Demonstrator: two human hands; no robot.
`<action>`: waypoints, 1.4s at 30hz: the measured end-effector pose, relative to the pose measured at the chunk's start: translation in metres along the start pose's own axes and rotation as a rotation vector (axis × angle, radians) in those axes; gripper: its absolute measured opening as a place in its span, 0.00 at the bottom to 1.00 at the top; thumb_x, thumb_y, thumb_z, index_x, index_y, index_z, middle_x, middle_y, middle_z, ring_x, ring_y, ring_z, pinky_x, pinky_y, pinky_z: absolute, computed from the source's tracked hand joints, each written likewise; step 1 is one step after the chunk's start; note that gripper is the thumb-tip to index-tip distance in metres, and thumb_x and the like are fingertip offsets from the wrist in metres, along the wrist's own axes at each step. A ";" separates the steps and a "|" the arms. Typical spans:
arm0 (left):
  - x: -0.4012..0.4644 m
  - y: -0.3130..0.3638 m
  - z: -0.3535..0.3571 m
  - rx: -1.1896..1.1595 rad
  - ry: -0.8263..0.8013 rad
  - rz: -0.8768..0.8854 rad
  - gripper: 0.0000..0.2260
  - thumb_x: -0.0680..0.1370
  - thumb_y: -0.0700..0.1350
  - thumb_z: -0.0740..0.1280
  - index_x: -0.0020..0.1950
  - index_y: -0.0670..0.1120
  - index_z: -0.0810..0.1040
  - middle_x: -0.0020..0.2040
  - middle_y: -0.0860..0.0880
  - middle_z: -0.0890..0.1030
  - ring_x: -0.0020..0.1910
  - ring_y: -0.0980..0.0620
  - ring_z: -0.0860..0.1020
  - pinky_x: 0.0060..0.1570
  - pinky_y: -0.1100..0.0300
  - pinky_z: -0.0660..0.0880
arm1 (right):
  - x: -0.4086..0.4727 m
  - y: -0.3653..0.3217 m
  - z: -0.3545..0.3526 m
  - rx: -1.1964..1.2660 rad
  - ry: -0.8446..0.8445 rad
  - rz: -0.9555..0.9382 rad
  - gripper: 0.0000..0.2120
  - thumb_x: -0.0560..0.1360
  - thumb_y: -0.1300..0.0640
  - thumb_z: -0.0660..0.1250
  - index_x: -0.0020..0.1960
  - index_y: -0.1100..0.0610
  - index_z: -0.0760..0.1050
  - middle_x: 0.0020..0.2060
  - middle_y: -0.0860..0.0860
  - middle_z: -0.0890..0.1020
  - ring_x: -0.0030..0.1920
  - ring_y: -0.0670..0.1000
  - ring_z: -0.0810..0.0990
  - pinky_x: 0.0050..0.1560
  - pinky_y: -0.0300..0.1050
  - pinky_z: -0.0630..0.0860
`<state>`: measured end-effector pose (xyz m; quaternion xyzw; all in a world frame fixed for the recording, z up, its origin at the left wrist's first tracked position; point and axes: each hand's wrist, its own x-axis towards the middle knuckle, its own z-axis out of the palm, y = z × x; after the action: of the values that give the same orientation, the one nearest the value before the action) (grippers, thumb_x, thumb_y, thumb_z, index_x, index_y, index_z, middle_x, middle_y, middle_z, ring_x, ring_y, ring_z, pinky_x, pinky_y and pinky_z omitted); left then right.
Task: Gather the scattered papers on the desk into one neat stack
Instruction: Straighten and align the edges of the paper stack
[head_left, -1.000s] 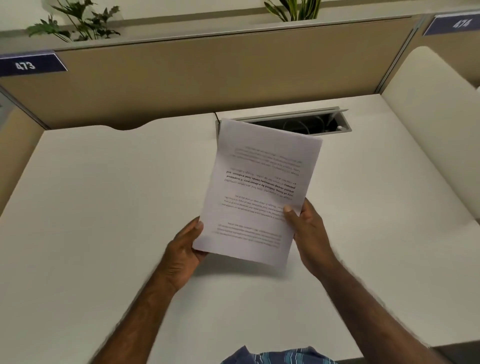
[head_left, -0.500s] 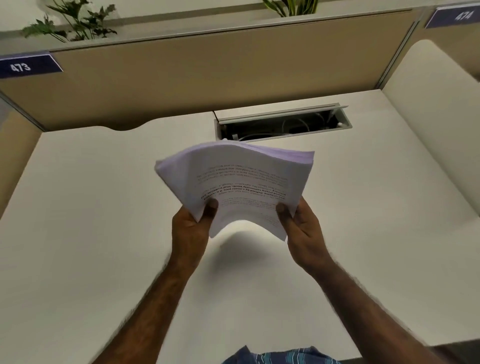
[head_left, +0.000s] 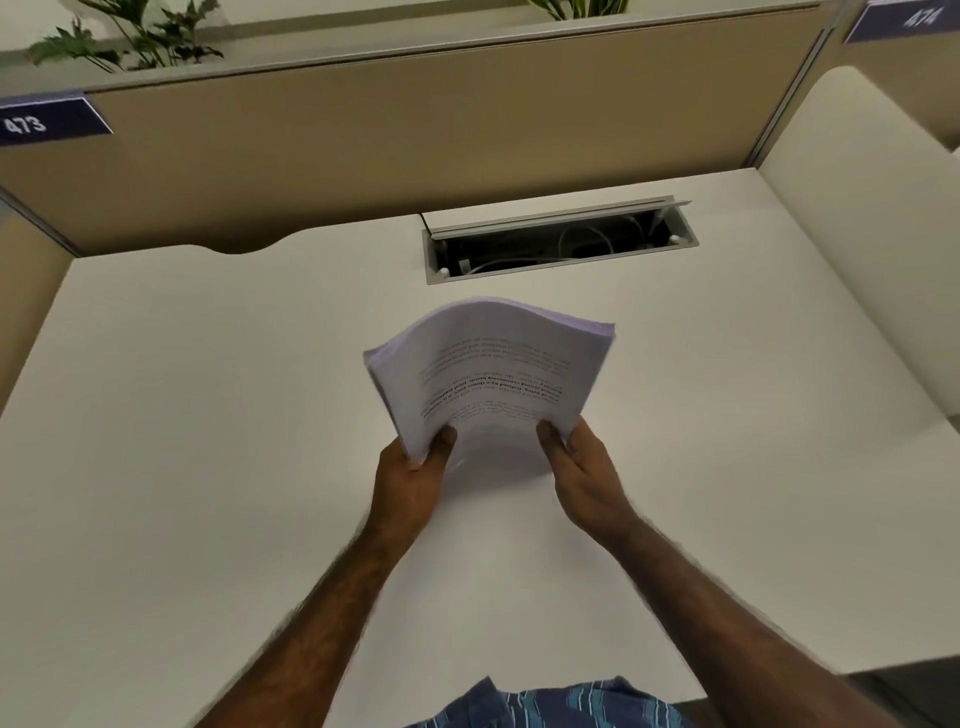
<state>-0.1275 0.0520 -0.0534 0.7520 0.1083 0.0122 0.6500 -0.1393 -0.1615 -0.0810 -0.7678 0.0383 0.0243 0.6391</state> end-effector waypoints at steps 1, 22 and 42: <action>0.000 -0.002 0.001 0.005 -0.007 -0.015 0.10 0.80 0.48 0.73 0.50 0.66 0.83 0.47 0.73 0.85 0.50 0.71 0.82 0.44 0.76 0.77 | 0.000 0.003 0.001 -0.025 -0.018 0.015 0.19 0.89 0.53 0.58 0.78 0.54 0.71 0.64 0.35 0.83 0.64 0.32 0.78 0.59 0.23 0.74; -0.011 0.017 0.020 -0.590 0.053 -0.349 0.15 0.83 0.39 0.68 0.67 0.54 0.80 0.66 0.45 0.85 0.61 0.42 0.85 0.62 0.39 0.81 | -0.024 -0.029 0.032 0.424 0.037 0.283 0.14 0.84 0.50 0.67 0.69 0.47 0.76 0.61 0.48 0.88 0.58 0.53 0.89 0.48 0.52 0.87; 0.053 0.010 -0.082 -0.220 -0.114 -0.092 0.19 0.75 0.49 0.75 0.66 0.49 0.81 0.59 0.48 0.88 0.56 0.46 0.87 0.48 0.58 0.84 | 0.004 -0.028 -0.050 0.092 0.037 -0.004 0.14 0.85 0.51 0.62 0.68 0.42 0.79 0.62 0.45 0.86 0.62 0.50 0.85 0.60 0.49 0.82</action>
<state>-0.0873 0.1404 -0.0372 0.6698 0.1036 -0.0488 0.7337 -0.1334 -0.2057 -0.0449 -0.7381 0.0495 0.0072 0.6729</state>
